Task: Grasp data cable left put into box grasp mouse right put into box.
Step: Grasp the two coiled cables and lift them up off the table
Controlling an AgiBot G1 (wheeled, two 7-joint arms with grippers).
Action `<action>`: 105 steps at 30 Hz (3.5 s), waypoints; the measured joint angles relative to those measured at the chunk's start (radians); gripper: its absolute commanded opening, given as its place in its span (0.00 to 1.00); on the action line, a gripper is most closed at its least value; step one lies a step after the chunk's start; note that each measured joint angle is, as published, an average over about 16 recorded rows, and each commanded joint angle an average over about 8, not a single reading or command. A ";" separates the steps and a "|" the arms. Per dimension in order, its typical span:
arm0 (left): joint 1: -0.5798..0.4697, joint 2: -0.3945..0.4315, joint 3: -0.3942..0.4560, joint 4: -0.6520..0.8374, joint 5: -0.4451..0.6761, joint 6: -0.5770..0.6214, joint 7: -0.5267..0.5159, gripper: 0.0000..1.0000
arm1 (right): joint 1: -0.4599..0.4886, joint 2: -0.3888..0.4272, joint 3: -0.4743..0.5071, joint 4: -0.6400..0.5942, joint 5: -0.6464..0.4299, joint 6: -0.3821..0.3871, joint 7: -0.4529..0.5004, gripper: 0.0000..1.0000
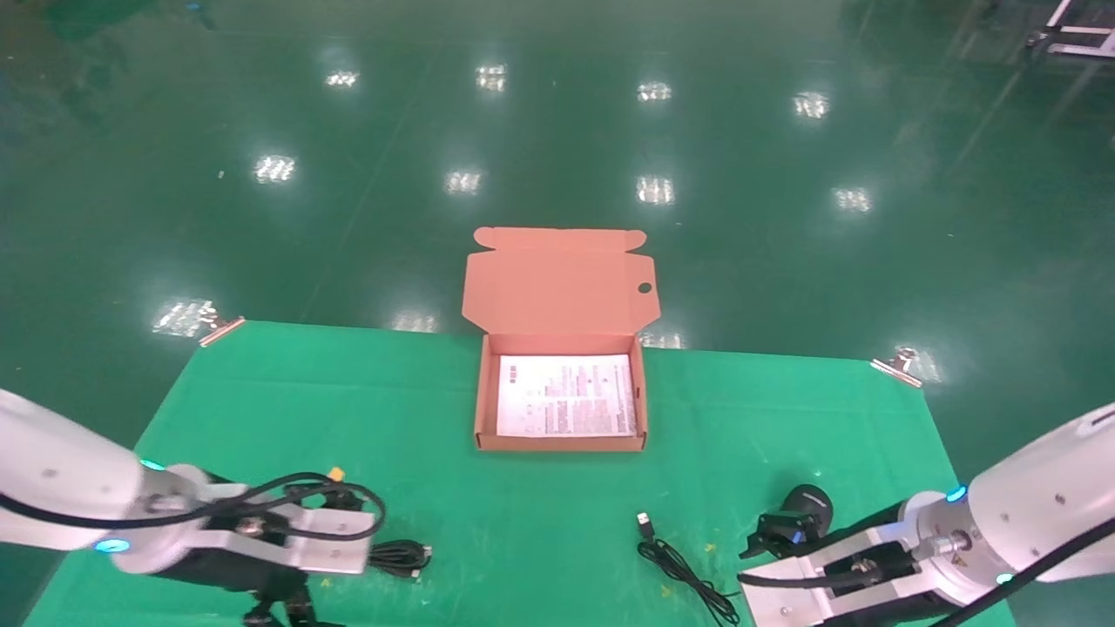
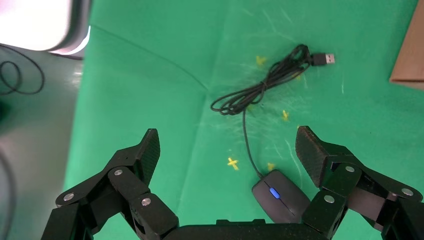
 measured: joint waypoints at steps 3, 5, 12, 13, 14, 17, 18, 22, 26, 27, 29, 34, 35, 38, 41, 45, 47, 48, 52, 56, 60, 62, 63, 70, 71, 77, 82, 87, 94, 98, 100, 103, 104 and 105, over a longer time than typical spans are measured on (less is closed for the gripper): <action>0.014 0.009 0.007 0.010 0.033 -0.023 -0.030 1.00 | -0.015 -0.010 -0.007 -0.001 -0.030 0.026 0.024 1.00; 0.024 0.014 0.011 0.019 0.051 -0.038 -0.048 1.00 | -0.024 -0.016 -0.010 -0.003 -0.047 0.042 0.040 1.00; 0.050 0.039 0.018 0.079 0.088 -0.081 -0.094 1.00 | -0.058 -0.029 -0.015 -0.011 -0.075 0.084 0.095 1.00; 0.052 0.045 0.018 0.094 0.090 -0.086 -0.097 1.00 | -0.063 -0.030 -0.014 -0.014 -0.076 0.089 0.104 1.00; 0.054 0.050 0.018 0.110 0.092 -0.092 -0.099 1.00 | -0.068 -0.031 -0.014 -0.017 -0.076 0.094 0.112 1.00; 0.056 0.070 0.019 0.164 0.094 -0.108 -0.098 1.00 | -0.081 -0.036 -0.011 -0.033 -0.071 0.108 0.134 1.00; 0.056 0.078 0.019 0.185 0.095 -0.114 -0.096 1.00 | -0.086 -0.038 -0.010 -0.041 -0.068 0.113 0.140 1.00; 0.052 0.110 0.018 0.273 0.094 -0.139 -0.079 1.00 | -0.101 -0.051 -0.005 -0.085 -0.053 0.130 0.157 1.00; 0.046 0.144 0.018 0.366 0.095 -0.170 -0.051 1.00 | -0.112 -0.074 -0.001 -0.146 -0.037 0.148 0.155 1.00; 0.045 0.152 0.018 0.389 0.096 -0.179 -0.042 1.00 | -0.114 -0.081 0.000 -0.164 -0.033 0.153 0.152 1.00; 0.041 0.168 0.019 0.432 0.100 -0.197 -0.023 1.00 | -0.117 -0.097 0.001 -0.201 -0.027 0.163 0.143 1.00; 0.031 0.202 0.019 0.528 0.108 -0.239 0.024 1.00 | -0.122 -0.138 0.002 -0.298 -0.016 0.189 0.108 1.00; 0.029 0.208 0.020 0.545 0.109 -0.246 0.034 1.00 | -0.123 -0.147 0.002 -0.317 -0.015 0.194 0.099 1.00; 0.021 0.225 0.020 0.594 0.110 -0.263 0.063 1.00 | -0.123 -0.172 0.002 -0.373 -0.014 0.211 0.074 1.00; 0.014 0.239 0.020 0.637 0.110 -0.277 0.091 1.00 | -0.123 -0.196 0.000 -0.425 -0.016 0.225 0.055 1.00; 0.004 0.253 0.018 0.683 0.106 -0.289 0.121 0.93 | -0.122 -0.223 -0.001 -0.484 -0.020 0.243 0.034 0.68; 0.001 0.258 0.017 0.702 0.104 -0.294 0.133 0.68 | -0.121 -0.234 -0.002 -0.508 -0.022 0.250 0.027 0.43; -0.001 0.260 0.016 0.709 0.102 -0.295 0.137 0.56 | -0.120 -0.239 -0.003 -0.518 -0.024 0.253 0.024 0.31; -0.004 0.265 0.014 0.729 0.098 -0.300 0.151 0.06 | -0.118 -0.253 -0.005 -0.545 -0.029 0.261 0.018 0.00; -0.006 0.266 0.013 0.736 0.096 -0.301 0.155 0.00 | -0.117 -0.257 -0.005 -0.553 -0.030 0.263 0.017 0.00; -0.006 0.266 0.013 0.735 0.096 -0.301 0.155 0.00 | -0.117 -0.257 -0.006 -0.552 -0.031 0.263 0.017 0.00; -0.005 0.265 0.013 0.733 0.096 -0.301 0.154 0.00 | -0.117 -0.256 -0.006 -0.550 -0.030 0.262 0.017 0.00; -0.005 0.265 0.013 0.731 0.096 -0.301 0.153 0.00 | -0.117 -0.255 -0.006 -0.548 -0.030 0.261 0.018 0.00; -0.004 0.263 0.014 0.726 0.097 -0.299 0.151 0.00 | -0.117 -0.252 -0.005 -0.542 -0.029 0.259 0.019 0.00; -0.004 0.263 0.014 0.725 0.097 -0.299 0.151 0.00 | -0.117 -0.252 -0.005 -0.542 -0.029 0.259 0.019 0.00; -0.004 0.263 0.014 0.723 0.097 -0.298 0.150 0.00 | -0.117 -0.250 -0.005 -0.539 -0.029 0.258 0.020 0.00; -0.003 0.262 0.014 0.722 0.098 -0.297 0.150 0.00 | -0.117 -0.250 -0.005 -0.538 -0.028 0.258 0.020 0.00; -0.003 0.262 0.014 0.721 0.098 -0.297 0.149 0.00 | -0.117 -0.249 -0.004 -0.537 -0.028 0.258 0.020 0.00; -0.003 0.262 0.014 0.721 0.098 -0.297 0.149 0.00 | -0.117 -0.249 -0.004 -0.536 -0.028 0.258 0.021 0.00; -0.004 0.260 0.014 0.718 0.097 -0.296 0.150 0.00 | -0.114 -0.244 0.000 -0.533 -0.024 0.259 0.023 0.00; -0.006 0.256 0.013 0.711 0.096 -0.294 0.152 0.00 | -0.110 -0.235 0.006 -0.525 -0.018 0.260 0.027 0.00; -0.012 0.243 0.010 0.685 0.096 -0.294 0.155 0.00 | -0.101 -0.209 0.020 -0.500 -0.008 0.265 0.042 0.00; -0.014 0.238 0.009 0.672 0.097 -0.294 0.155 0.00 | -0.097 -0.198 0.026 -0.488 -0.006 0.267 0.049 0.00; -0.016 0.231 0.008 0.655 0.099 -0.296 0.155 0.00 | -0.091 -0.185 0.032 -0.474 -0.004 0.270 0.058 0.00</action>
